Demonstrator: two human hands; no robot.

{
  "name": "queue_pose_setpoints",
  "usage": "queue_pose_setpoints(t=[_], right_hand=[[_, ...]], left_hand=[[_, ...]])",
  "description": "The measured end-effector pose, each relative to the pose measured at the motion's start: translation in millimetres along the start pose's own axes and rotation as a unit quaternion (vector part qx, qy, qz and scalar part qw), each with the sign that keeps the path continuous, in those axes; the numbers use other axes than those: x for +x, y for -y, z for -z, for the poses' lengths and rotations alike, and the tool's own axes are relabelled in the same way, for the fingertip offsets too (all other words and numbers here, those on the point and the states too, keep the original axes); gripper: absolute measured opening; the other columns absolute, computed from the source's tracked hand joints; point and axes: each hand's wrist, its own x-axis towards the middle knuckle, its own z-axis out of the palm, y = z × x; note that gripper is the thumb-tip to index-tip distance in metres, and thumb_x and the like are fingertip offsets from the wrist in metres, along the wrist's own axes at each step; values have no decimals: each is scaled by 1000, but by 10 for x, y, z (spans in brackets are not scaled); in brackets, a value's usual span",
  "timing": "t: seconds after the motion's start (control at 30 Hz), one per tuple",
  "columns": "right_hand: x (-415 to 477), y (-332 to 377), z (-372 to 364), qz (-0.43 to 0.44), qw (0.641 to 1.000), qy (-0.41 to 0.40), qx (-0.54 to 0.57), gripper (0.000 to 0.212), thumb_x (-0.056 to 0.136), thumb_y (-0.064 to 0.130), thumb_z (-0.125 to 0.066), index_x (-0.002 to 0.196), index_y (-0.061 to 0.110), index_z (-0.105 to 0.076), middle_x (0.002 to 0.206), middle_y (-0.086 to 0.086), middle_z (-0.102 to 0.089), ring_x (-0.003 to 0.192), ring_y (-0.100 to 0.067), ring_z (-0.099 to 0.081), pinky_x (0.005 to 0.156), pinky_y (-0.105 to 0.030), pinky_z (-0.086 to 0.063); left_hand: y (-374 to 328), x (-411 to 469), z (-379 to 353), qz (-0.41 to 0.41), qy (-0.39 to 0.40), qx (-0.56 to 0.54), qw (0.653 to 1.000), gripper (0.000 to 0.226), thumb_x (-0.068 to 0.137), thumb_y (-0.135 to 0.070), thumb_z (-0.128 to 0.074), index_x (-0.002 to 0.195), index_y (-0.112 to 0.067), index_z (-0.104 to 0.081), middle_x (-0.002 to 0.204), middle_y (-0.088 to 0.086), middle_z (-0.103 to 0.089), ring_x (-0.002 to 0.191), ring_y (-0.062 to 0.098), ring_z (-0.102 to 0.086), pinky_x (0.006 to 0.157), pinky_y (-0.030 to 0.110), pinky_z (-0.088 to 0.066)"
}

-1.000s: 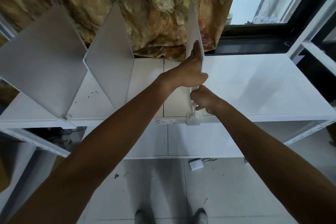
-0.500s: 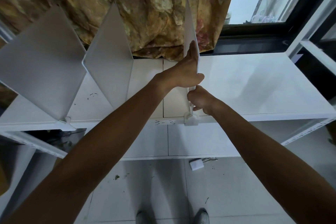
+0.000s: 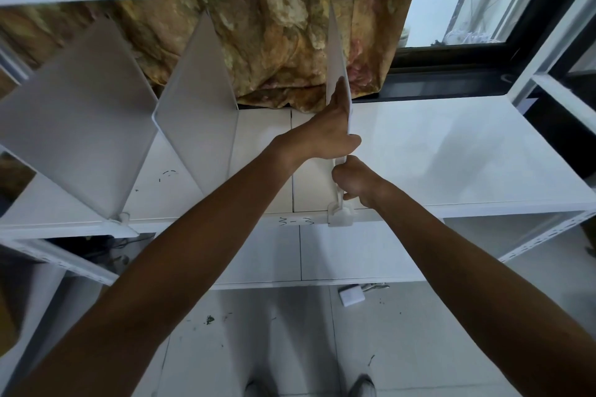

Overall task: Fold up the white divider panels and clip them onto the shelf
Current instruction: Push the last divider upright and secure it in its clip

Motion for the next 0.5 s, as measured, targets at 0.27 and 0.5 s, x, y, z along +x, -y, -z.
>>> queue_pose_setpoints(t=[0.27,0.5], right_hand=[[17,11,-58,-4,1000,-17,-4,62,63,21,-31,118,11,-58,116,-13,-66,108,-34,-62,73,-35,-51],[41,2,-71,-9,1000,-16,-2,60,64,22,-32,117,12,-57,116,-12,-65,108,-35,-62,79,-38,-53]], left_hand=[[17,-54,34,10,3,-2,1000,67,85,-16,-54,127,24,-21,136,41,-32,109,42,-50,68,44,-45],[48,-29,25,2,1,4,1000,66,86,-17,-55,126,24,-22,135,40,-35,95,34,-54,61,43,-42]])
